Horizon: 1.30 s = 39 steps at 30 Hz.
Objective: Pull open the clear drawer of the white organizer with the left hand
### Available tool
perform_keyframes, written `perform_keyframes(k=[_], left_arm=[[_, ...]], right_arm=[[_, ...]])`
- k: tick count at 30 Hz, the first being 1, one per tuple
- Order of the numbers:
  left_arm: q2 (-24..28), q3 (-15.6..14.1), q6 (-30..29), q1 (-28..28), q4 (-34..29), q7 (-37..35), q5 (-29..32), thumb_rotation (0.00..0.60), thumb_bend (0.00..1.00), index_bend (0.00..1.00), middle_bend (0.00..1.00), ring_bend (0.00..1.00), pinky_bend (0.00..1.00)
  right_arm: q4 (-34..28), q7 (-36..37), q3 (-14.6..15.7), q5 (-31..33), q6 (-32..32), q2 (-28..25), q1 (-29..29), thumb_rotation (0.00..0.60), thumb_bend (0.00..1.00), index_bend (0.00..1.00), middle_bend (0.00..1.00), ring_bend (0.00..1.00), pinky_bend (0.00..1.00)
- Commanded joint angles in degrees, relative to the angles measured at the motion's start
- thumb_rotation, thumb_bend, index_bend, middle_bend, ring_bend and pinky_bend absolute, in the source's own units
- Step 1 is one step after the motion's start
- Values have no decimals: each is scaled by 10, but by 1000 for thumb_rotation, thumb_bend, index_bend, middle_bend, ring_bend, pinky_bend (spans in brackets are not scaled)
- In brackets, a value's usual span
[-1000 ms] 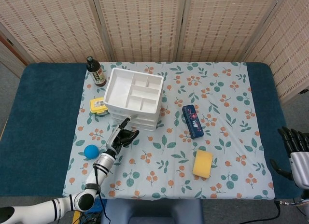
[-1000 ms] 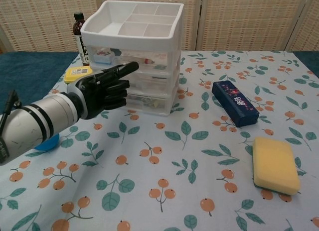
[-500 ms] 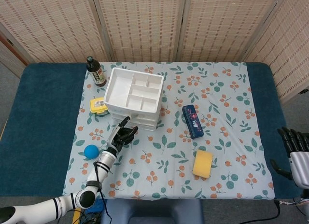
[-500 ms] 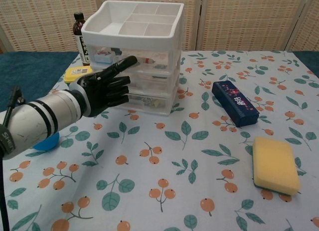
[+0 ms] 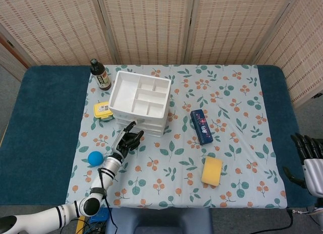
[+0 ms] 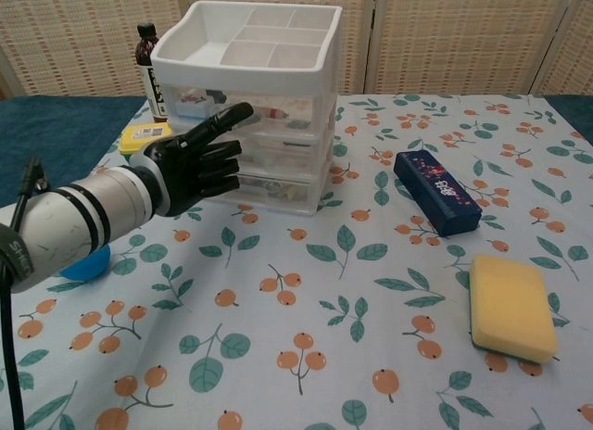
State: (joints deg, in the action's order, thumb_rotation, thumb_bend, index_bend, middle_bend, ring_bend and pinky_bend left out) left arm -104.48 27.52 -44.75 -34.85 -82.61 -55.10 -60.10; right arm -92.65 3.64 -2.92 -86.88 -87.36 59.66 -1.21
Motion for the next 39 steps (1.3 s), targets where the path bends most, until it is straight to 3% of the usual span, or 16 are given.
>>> perform_keyframes(k=[1, 39], left_arm=[[-1, 1, 1, 0, 1, 0, 0, 600, 266, 262, 1000, 1000, 1000], [9, -5, 0, 19, -12, -14, -12, 600, 267, 348, 1000, 1000, 1000]], right_arm=[[1, 0, 0, 0, 0, 0, 0, 600, 310, 0, 38, 0, 8], [1, -1, 1, -2, 1, 2, 1, 600, 310, 0, 38, 0, 8]])
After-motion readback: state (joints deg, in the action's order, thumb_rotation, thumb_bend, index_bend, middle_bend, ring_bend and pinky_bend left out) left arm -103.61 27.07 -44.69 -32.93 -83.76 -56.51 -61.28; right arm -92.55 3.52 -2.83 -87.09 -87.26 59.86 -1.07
